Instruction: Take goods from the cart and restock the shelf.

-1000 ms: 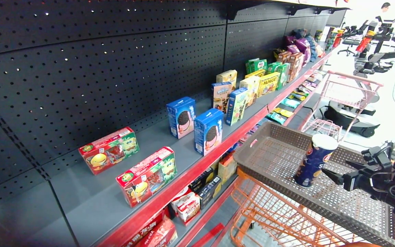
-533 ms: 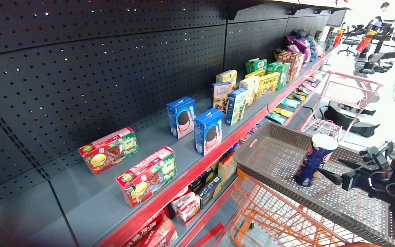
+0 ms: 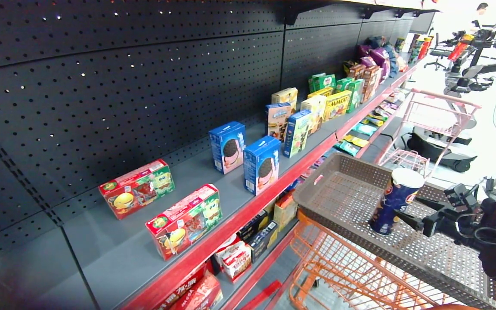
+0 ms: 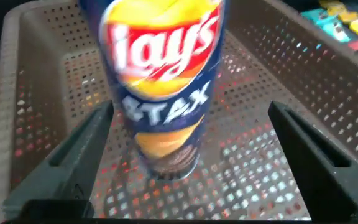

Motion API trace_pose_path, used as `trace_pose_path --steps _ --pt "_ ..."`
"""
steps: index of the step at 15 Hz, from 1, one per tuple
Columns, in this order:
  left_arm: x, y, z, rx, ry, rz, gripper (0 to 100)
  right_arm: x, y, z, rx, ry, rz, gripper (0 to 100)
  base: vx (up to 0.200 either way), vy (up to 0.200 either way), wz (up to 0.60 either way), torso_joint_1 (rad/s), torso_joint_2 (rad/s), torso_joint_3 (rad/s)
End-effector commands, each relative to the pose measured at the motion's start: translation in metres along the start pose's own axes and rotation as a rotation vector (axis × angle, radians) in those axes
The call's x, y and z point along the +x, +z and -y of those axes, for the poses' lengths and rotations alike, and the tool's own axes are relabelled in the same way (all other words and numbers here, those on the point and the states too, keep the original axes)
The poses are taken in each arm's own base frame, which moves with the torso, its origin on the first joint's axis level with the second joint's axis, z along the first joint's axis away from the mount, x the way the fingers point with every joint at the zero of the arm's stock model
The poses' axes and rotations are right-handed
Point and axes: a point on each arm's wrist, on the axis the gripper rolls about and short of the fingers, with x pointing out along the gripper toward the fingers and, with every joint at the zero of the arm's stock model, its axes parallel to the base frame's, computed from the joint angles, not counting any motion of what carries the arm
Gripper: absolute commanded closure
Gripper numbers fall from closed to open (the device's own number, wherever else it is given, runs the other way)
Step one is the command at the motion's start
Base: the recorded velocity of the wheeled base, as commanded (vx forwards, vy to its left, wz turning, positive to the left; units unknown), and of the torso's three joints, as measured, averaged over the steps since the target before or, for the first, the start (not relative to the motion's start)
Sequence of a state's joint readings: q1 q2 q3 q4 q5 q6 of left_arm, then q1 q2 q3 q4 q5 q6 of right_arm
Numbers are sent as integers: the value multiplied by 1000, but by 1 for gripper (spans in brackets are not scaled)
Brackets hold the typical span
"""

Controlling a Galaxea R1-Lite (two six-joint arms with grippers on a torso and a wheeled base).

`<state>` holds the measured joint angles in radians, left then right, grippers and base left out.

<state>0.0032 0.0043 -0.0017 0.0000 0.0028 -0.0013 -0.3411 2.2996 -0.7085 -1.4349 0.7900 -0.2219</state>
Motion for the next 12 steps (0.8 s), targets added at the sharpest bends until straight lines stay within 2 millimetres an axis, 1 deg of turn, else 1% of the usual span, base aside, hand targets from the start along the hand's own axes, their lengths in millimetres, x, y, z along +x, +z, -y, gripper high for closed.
trace_pose_path --steps 1,4,9,12 --pt "0 0 0 0 0 -1 0 7 0 4 -1 2 14 0 0 0 0 0 0 0" --pt "0 0 0 0 0 -2 0 18 8 8 4 12 50 0 0 0 0 0 0 0" --pt "0 0 0 0 2 -1 0 35 8 -1 -5 58 61 0 0 0 0 0 0 0" --pt "0 0 0 0 2 -1 0 40 8 -5 -4 72 63 0 0 0 0 0 0 0"
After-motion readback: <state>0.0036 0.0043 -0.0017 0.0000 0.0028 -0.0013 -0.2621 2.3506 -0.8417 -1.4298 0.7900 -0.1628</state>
